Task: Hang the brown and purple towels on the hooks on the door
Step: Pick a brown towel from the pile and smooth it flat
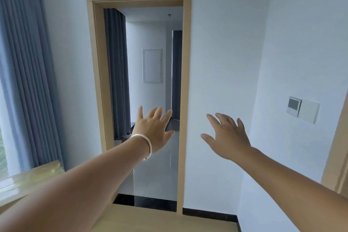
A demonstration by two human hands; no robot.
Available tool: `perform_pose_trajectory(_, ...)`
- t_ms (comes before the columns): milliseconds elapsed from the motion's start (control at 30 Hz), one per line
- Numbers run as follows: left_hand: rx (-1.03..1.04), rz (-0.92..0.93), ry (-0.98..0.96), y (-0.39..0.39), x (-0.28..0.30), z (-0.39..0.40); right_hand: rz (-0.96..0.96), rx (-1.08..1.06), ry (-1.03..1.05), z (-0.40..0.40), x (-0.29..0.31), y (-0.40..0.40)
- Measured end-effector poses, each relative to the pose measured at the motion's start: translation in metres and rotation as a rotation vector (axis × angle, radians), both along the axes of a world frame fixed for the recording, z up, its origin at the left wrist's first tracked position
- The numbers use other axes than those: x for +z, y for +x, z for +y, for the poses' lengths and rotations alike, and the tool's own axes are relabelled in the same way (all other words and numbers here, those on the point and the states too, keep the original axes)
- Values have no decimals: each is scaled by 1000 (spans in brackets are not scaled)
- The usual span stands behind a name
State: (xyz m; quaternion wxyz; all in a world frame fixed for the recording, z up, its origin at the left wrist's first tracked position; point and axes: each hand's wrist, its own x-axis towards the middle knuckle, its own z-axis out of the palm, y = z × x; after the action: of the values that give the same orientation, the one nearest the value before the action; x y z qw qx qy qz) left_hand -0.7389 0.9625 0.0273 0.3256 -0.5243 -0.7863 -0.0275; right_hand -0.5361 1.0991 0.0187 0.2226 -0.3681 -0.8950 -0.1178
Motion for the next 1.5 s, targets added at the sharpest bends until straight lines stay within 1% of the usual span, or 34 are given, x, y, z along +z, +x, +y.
perform_pose_trajectory(167, 21, -4, -16, -62, -16, 57, -22, 29, -9, 57, -12, -63)
perform_pose_trajectory(300, 24, -12, -20, -129, -25, 106, -36, 58, 7, 100, -18, -134)
perform_pose_trajectory(533, 66, -59, 29, -282, -24, 177, -39, 145, 40, 169, -7, -295)
perform_pose_trajectory(700, 180, -73, 8, -385, -40, 181, -37, 238, 42, 190, -18, -412)
perform_pose_trajectory(900, 383, -91, -30, -494, -62, 130, -79, 463, 21, 173, -39, -561)
perform_pose_trajectory(1167, 816, -168, -49, -626, -100, 4, -133, 888, -18, 98, -75, -770)
perform_pose_trajectory(1333, 1143, -190, -55, -664, -120, -82, -167, 1170, 43, 34, -99, -881)
perform_pose_trajectory(1500, 1435, -291, -58, -658, -149, -147, -239, 1411, 9, -43, -139, -944)
